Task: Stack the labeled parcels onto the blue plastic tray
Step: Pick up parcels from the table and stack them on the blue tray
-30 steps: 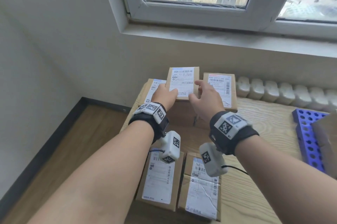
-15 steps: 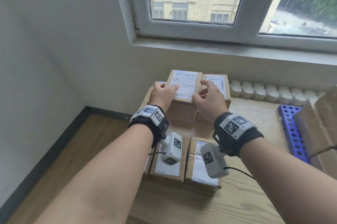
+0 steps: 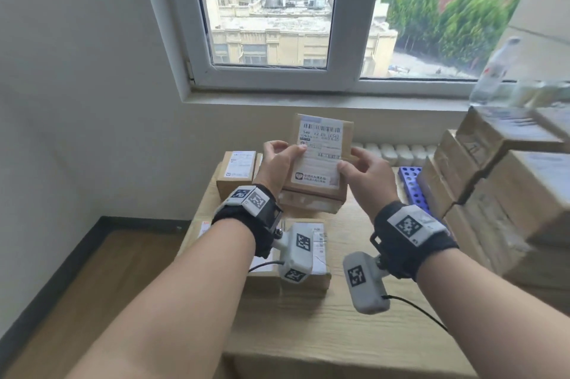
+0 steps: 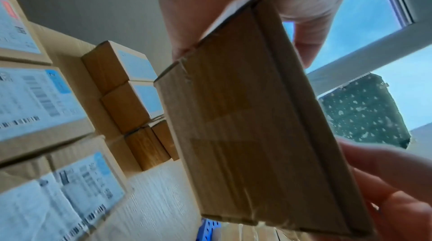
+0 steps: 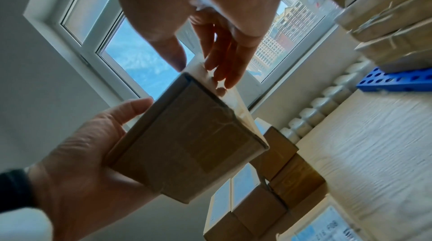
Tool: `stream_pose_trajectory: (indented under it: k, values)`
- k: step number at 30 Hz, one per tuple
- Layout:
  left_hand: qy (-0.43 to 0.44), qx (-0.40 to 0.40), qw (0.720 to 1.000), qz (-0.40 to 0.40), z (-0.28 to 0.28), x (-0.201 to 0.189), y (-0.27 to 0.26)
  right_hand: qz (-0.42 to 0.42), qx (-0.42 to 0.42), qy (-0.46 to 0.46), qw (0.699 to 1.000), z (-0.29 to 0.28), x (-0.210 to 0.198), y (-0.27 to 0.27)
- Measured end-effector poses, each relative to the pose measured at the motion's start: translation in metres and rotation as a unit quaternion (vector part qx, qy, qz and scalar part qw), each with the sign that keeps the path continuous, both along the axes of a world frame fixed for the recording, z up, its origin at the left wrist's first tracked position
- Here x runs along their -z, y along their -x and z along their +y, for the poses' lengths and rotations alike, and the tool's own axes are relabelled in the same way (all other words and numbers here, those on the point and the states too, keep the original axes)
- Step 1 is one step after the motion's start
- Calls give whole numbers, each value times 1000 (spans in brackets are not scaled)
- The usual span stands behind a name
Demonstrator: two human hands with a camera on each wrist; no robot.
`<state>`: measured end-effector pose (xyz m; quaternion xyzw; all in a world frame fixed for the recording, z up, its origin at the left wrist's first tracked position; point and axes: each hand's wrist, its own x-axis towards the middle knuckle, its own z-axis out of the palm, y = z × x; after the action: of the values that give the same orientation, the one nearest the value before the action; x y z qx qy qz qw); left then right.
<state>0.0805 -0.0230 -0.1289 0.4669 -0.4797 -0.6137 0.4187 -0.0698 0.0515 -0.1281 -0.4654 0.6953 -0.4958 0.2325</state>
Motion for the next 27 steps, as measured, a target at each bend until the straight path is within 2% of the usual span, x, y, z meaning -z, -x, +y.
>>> stream_pose_trajectory:
  k: [9, 20, 27]
  values:
    - [15, 63, 997, 50, 30, -27, 76, 11, 32, 0, 999, 58, -31, 73]
    - [67, 152, 982, 92, 78, -67, 208, -108, 46, 44, 992, 121, -60, 179]
    - [83, 149, 981, 91, 128, -95, 306, -108, 36, 80, 990, 166, -83, 275]
